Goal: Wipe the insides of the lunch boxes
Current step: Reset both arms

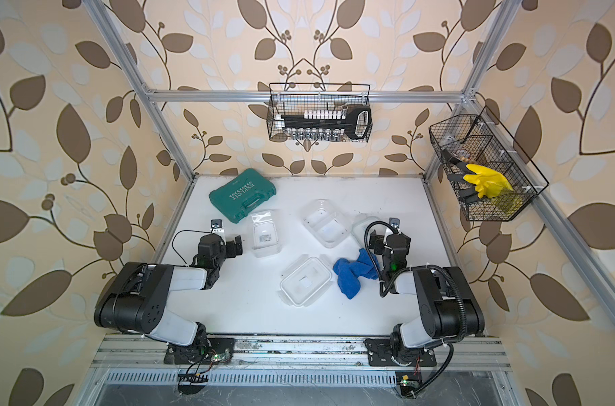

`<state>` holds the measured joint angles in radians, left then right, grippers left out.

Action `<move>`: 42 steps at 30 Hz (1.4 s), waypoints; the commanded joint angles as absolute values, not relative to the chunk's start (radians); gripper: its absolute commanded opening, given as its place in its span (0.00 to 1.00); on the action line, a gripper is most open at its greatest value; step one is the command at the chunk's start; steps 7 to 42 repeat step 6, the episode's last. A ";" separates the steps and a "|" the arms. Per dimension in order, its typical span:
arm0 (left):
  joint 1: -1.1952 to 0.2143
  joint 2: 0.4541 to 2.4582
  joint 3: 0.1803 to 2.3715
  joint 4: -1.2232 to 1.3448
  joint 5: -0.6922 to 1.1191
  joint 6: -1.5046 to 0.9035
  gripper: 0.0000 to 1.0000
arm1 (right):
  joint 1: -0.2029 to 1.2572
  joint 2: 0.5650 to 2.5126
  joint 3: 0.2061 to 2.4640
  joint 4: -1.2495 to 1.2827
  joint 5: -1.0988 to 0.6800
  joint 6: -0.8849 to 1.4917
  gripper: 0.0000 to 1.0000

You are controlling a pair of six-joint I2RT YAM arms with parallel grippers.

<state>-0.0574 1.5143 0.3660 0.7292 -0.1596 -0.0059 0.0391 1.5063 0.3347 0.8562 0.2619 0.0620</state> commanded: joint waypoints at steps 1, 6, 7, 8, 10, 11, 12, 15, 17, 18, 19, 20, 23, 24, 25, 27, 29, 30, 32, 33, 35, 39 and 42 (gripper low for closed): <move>-0.047 1.506 0.390 0.744 -0.146 -0.012 0.99 | 0.047 1.503 0.353 0.851 0.273 0.054 0.98; -0.046 1.506 0.390 0.744 -0.146 -0.013 0.99 | 0.055 1.504 0.353 0.853 0.282 0.048 0.98; -0.046 1.506 0.390 0.744 -0.146 -0.013 0.99 | 0.055 1.504 0.353 0.853 0.282 0.048 0.98; -0.046 1.506 0.390 0.744 -0.146 -0.013 0.99 | 0.055 1.504 0.353 0.853 0.282 0.048 0.98; -0.046 1.506 0.390 0.744 -0.146 -0.013 0.99 | 0.055 1.504 0.353 0.853 0.282 0.048 0.98; -0.046 1.506 0.390 0.744 -0.146 -0.013 0.99 | 0.055 1.504 0.353 0.853 0.282 0.048 0.98; -0.046 1.506 0.390 0.744 -0.146 -0.013 0.99 | 0.055 1.504 0.353 0.853 0.282 0.048 0.98; -0.046 1.506 0.390 0.744 -0.146 -0.013 0.99 | 0.055 1.504 0.353 0.853 0.282 0.048 0.98; -0.046 1.506 0.390 0.744 -0.146 -0.013 0.99 | 0.055 1.504 0.353 0.853 0.282 0.048 0.98; -0.046 1.506 0.390 0.744 -0.146 -0.013 0.99 | 0.055 1.504 0.353 0.853 0.282 0.048 0.98; -0.046 1.506 0.390 0.744 -0.146 -0.013 0.99 | 0.055 1.504 0.353 0.853 0.282 0.048 0.98; -0.046 1.506 0.390 0.744 -0.146 -0.013 0.99 | 0.055 1.504 0.353 0.853 0.282 0.048 0.98; -0.046 1.506 0.390 0.744 -0.146 -0.013 0.99 | 0.055 1.504 0.353 0.853 0.282 0.048 0.98; -0.046 1.506 0.390 0.744 -0.146 -0.013 0.99 | 0.055 1.504 0.353 0.853 0.282 0.048 0.98; -0.046 1.506 0.390 0.744 -0.146 -0.013 0.99 | 0.055 1.504 0.353 0.853 0.282 0.048 0.98; -0.046 1.506 0.390 0.744 -0.146 -0.013 0.99 | 0.055 1.504 0.353 0.853 0.282 0.048 0.98; -0.046 1.506 0.390 0.744 -0.146 -0.013 0.99 | 0.055 1.504 0.353 0.853 0.282 0.048 0.98; -0.046 1.506 0.390 0.744 -0.146 -0.013 0.99 | 0.055 1.504 0.353 0.853 0.282 0.048 0.98; -0.046 1.506 0.390 0.744 -0.146 -0.013 0.99 | 0.055 1.504 0.353 0.853 0.282 0.048 0.98; -0.046 1.506 0.390 0.744 -0.146 -0.013 0.99 | 0.055 1.504 0.353 0.853 0.282 0.048 0.98; -0.046 1.506 0.390 0.744 -0.146 -0.013 0.99 | 0.055 1.504 0.353 0.853 0.282 0.048 0.98; -0.046 1.506 0.390 0.744 -0.146 -0.013 0.99 | 0.055 1.504 0.353 0.853 0.282 0.048 0.98; -0.046 1.506 0.390 0.744 -0.146 -0.013 0.99 | 0.055 1.504 0.353 0.853 0.282 0.048 0.98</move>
